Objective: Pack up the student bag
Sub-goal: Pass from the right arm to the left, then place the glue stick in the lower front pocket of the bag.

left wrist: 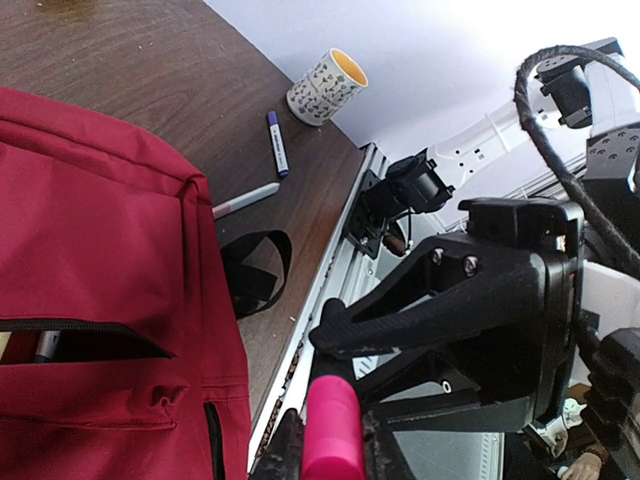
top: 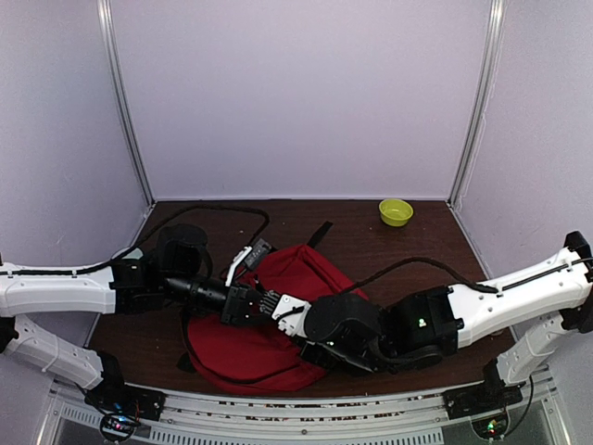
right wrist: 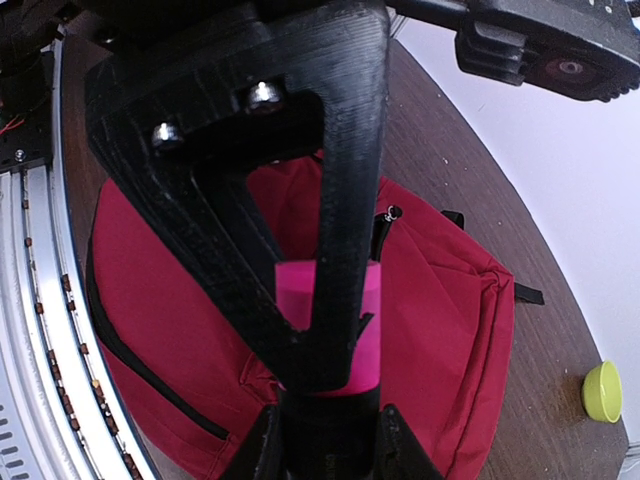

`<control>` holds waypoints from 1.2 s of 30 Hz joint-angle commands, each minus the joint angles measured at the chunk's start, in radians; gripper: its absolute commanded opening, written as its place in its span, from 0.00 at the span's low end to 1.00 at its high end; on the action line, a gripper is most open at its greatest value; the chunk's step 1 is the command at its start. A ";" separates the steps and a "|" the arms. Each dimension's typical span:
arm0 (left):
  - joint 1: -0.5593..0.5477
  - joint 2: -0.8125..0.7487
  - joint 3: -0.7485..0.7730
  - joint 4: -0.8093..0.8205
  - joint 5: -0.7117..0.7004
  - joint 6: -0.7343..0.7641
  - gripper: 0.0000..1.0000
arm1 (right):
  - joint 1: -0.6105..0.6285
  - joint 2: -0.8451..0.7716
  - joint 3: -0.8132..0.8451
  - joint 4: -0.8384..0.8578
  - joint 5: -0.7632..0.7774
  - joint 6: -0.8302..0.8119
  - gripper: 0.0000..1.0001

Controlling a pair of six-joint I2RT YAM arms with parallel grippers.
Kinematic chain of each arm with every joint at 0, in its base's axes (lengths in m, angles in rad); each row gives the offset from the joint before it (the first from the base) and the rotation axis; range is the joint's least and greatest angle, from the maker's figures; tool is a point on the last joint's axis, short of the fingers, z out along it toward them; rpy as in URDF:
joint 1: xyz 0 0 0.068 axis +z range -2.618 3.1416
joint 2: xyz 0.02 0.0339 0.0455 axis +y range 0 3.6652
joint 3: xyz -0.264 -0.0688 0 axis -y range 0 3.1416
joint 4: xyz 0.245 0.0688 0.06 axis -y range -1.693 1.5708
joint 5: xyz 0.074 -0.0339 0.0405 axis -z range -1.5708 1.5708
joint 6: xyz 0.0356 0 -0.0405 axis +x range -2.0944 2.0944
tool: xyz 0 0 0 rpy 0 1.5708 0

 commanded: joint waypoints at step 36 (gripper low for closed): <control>0.051 -0.060 0.015 -0.248 -0.399 0.034 0.00 | -0.210 -0.067 -0.055 0.001 -0.159 0.355 0.72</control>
